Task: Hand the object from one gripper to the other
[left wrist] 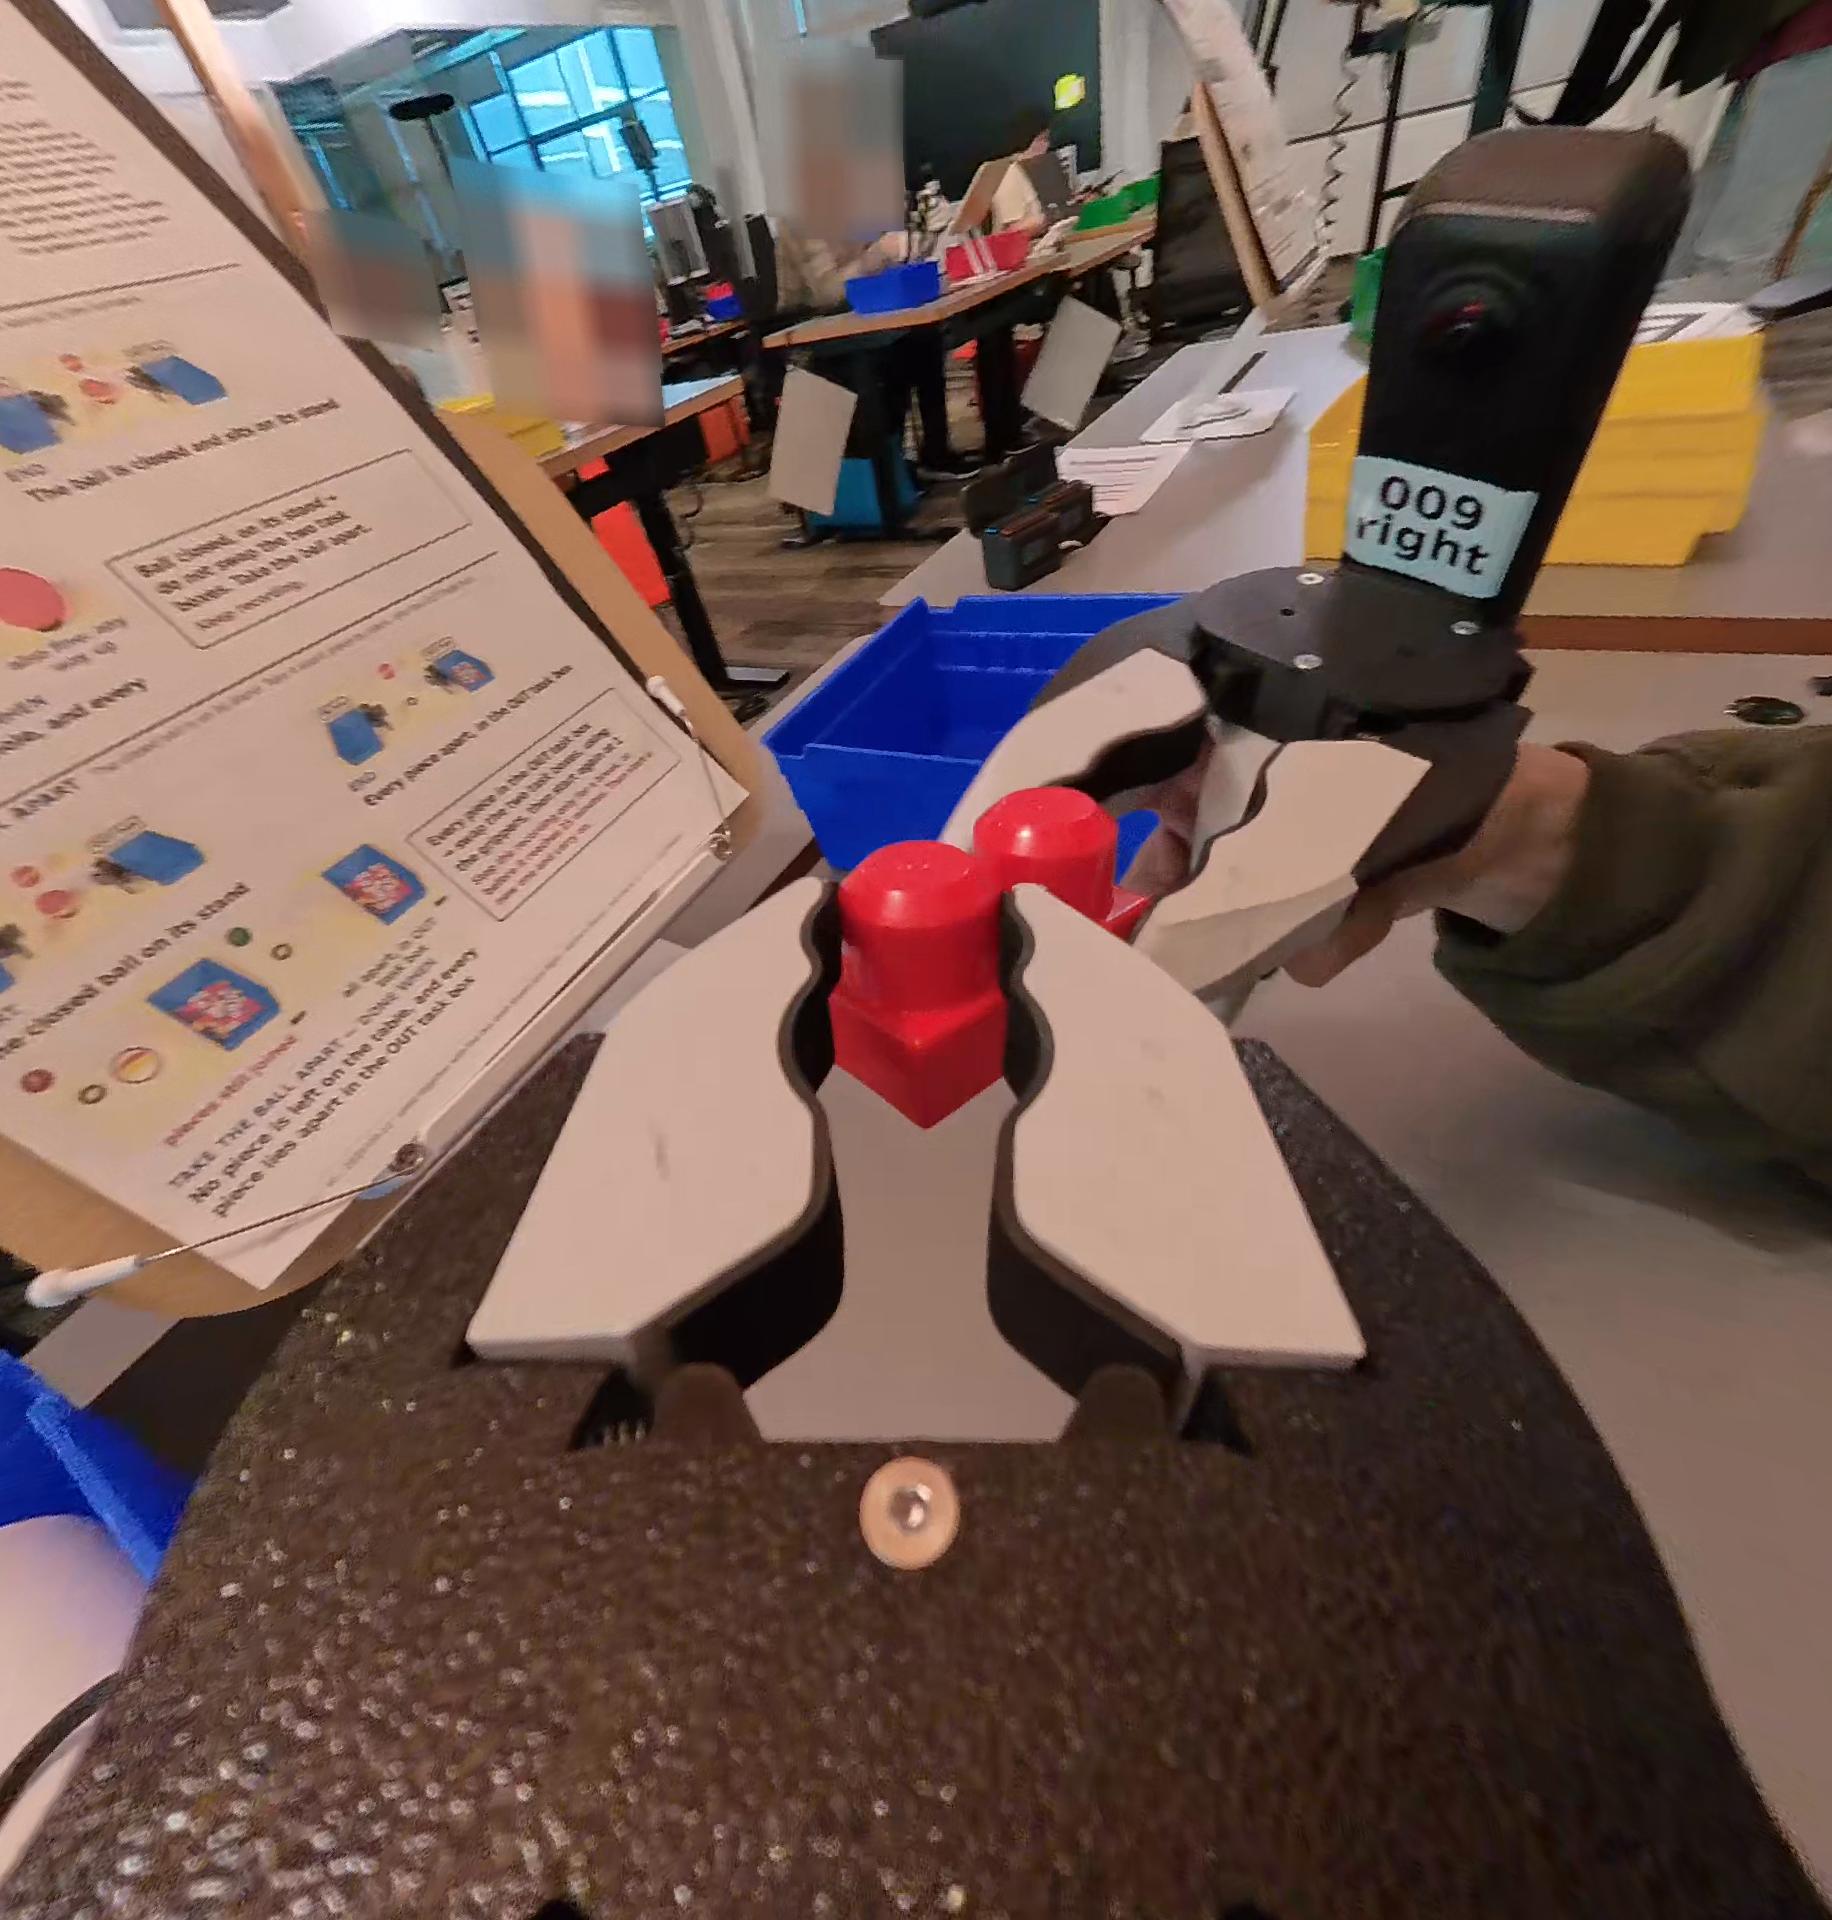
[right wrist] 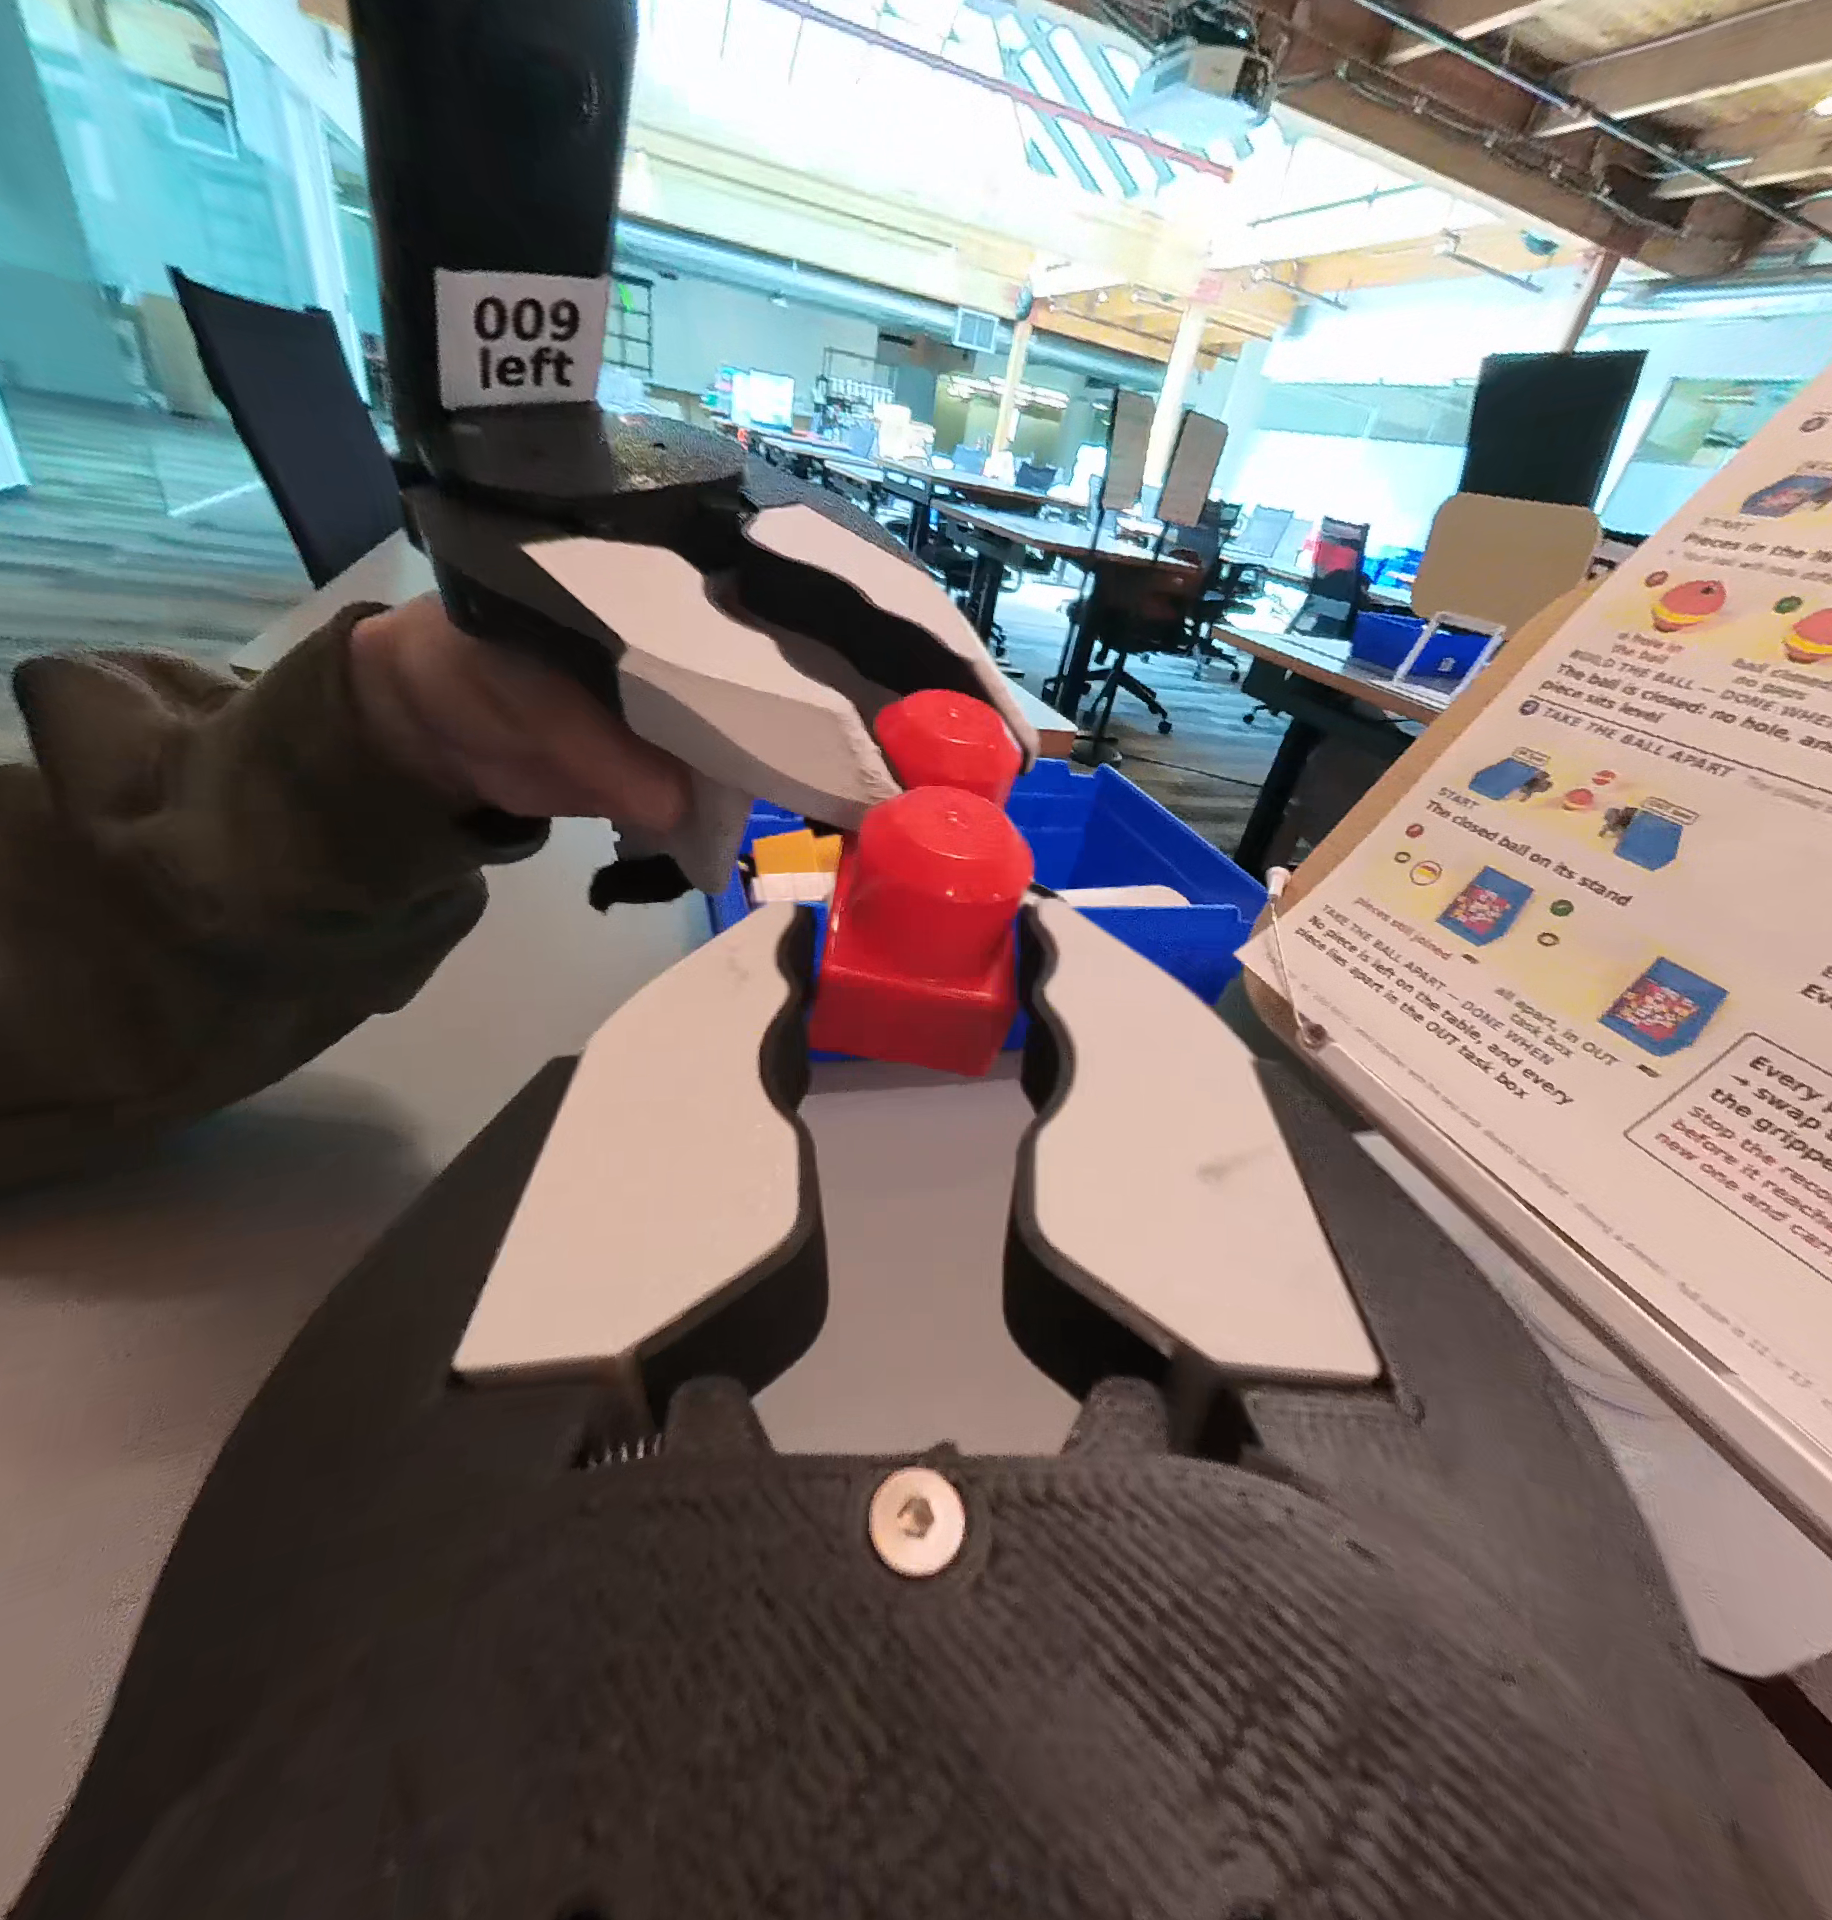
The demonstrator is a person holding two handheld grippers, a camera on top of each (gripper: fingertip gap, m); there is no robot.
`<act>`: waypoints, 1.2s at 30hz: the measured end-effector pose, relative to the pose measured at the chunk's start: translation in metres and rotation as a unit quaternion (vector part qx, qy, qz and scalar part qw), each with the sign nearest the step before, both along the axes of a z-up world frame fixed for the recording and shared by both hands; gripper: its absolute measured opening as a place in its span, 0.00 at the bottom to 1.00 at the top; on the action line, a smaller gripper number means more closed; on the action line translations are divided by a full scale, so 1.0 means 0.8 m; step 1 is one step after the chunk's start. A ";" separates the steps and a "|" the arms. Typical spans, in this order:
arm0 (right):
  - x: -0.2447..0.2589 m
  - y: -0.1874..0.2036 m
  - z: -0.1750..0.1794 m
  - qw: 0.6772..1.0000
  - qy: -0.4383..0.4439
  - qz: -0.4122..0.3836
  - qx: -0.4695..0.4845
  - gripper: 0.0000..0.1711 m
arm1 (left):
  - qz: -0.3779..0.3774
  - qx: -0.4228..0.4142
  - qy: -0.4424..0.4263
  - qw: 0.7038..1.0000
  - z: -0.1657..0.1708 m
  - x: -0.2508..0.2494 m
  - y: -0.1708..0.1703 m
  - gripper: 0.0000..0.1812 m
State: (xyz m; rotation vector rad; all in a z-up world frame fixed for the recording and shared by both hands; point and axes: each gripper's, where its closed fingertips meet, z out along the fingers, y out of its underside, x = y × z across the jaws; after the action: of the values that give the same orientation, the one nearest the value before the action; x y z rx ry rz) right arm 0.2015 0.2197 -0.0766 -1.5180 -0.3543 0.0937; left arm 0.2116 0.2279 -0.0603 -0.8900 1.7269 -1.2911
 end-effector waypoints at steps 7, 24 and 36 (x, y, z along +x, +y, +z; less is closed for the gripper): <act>0.016 0.001 -0.009 0.998 0.025 -0.016 -0.049 0.21 | 0.028 0.019 0.004 0.999 -0.008 0.008 0.003 0.18; 0.331 -0.326 -0.139 0.723 0.097 -0.629 -0.269 0.22 | 0.075 0.013 0.019 0.997 -0.019 0.016 0.031 0.16; 0.336 -0.327 -0.129 0.705 0.067 -0.656 -0.262 0.45 | 0.084 -0.018 0.050 0.995 -0.034 0.022 0.040 0.15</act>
State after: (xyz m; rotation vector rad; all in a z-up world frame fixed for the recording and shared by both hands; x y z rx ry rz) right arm 0.4704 -0.0419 -0.1796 -1.9854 1.0161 -0.8985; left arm 0.2289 0.2597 -0.0876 -1.1123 1.6694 -1.1876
